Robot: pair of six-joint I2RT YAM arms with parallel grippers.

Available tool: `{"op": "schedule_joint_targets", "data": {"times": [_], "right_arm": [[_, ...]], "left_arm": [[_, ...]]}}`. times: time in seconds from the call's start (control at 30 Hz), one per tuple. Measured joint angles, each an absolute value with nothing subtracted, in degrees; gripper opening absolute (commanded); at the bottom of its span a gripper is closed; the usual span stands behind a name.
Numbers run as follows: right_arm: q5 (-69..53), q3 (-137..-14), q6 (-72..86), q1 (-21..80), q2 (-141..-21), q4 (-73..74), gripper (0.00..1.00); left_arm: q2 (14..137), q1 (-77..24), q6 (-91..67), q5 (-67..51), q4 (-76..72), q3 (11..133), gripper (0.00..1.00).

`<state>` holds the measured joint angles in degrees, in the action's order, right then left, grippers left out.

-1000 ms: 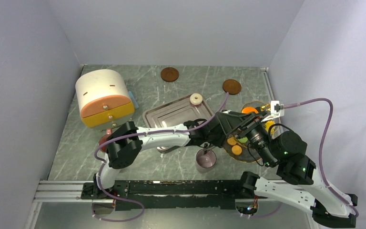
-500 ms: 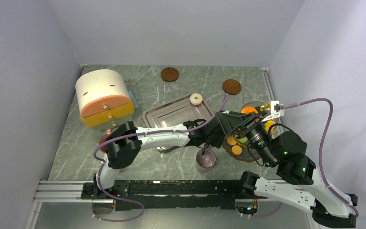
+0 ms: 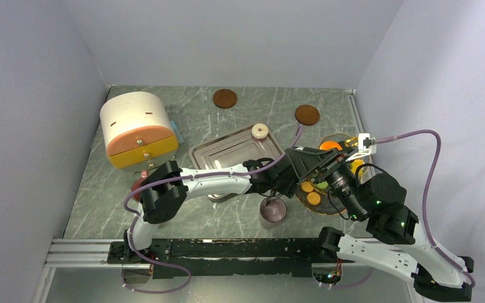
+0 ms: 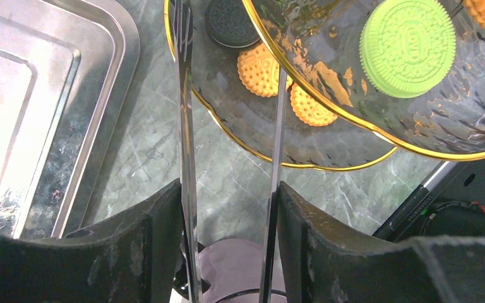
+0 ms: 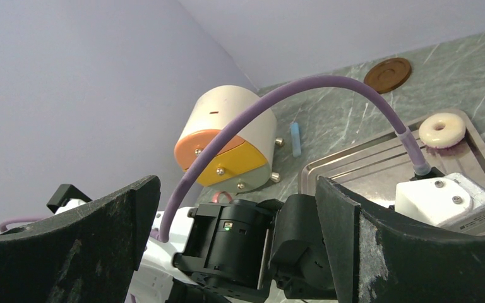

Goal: Serve the afternoon tea
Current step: Place the desert on the desert table.

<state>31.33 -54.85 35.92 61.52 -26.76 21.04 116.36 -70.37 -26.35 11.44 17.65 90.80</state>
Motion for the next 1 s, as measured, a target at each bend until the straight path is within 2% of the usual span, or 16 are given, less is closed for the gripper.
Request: {"op": "schedule_joint_targets", "data": {"times": [0.2,0.67,1.0], "right_arm": [[31.33,-54.85,35.92,61.52,-26.79,21.02,0.98],[30.00,-54.85,36.56,61.52,-27.14,19.94,0.98],[30.44,-54.85,36.58,61.52,-27.44,20.73,0.98]], "left_arm": [[116.36,-70.39,-26.35,11.90,18.35,90.80,0.49],[110.80,-69.82,-27.03,17.02,22.68,88.90,0.50],[106.28,-65.08,-27.40,19.05,23.57,83.57,0.51]]}}
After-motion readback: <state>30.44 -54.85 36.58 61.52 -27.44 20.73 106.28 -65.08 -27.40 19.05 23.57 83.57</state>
